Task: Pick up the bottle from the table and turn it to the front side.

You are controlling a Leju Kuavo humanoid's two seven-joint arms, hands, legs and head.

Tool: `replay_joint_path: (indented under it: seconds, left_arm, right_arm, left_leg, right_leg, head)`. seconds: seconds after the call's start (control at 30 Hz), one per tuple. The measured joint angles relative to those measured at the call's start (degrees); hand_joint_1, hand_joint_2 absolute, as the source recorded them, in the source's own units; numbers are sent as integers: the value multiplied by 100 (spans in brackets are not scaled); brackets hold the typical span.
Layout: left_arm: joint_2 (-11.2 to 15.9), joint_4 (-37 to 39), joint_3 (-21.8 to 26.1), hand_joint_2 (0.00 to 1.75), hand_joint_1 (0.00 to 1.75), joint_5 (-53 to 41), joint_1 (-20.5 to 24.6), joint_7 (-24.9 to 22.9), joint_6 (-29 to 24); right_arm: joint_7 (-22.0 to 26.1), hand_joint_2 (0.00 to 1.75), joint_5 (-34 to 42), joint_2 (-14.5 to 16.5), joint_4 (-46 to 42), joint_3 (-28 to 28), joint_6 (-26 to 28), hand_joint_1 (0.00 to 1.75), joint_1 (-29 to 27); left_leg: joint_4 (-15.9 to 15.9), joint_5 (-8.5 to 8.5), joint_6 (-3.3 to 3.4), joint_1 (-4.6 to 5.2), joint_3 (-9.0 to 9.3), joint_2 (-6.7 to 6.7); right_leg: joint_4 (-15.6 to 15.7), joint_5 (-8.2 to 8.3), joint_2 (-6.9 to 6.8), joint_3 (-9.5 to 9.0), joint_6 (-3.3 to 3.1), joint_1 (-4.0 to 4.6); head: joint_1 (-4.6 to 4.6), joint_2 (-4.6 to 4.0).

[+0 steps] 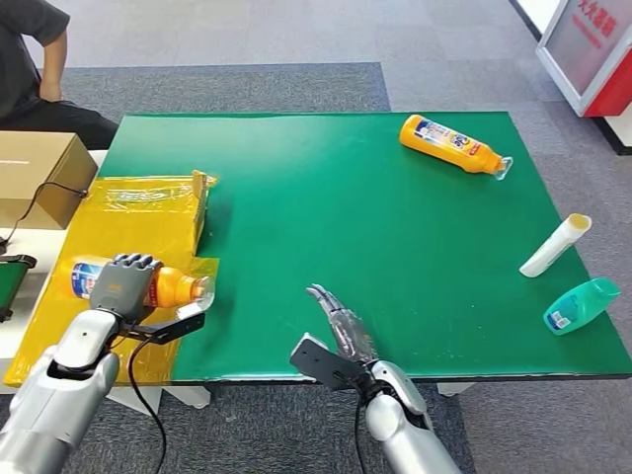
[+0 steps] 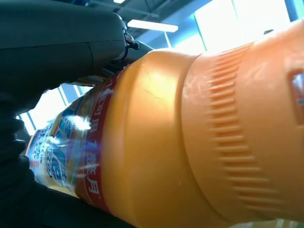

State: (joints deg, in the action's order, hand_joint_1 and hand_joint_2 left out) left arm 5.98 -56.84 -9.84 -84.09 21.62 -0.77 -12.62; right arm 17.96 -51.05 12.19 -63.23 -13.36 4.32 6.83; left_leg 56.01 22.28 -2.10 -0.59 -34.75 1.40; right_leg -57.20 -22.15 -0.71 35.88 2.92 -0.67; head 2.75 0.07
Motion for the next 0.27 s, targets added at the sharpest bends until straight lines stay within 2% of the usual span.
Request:
replay_joint_path:
  seconds: [0.1, 0.23, 0.27]
  left_arm:
    - [-18, 514, 10, 175, 175, -2, 121, 33, -147]
    - [-127, 979, 74, 175, 3, -4, 319, 76, -297]
    - [-146, 1028, 84, 175, 0, -5, 339, 76, -322]
  right_arm:
    - [29, 175, 38, 3, 25, 2, -16, 0, -22]
    - [40, 175, 93, 7, 51, 4, -39, 0, -68]
    - [41, 175, 97, 7, 53, 5, -43, 0, -78]
  left_leg:
    - [0, 2, 1, 1, -1, -2]
    - [0, 4, 1, 2, 1, -6]
    - [0, 4, 1, 2, 1, -6]
  right_leg:
    - [0, -2, -1, -3, 2, -1]
    - [1, -4, -5, -9, 3, -3]
    - [1, -4, -5, -10, 3, -3]
  head:
    - [1, 0]
    - [-1, 0]
    - [-1, 0]
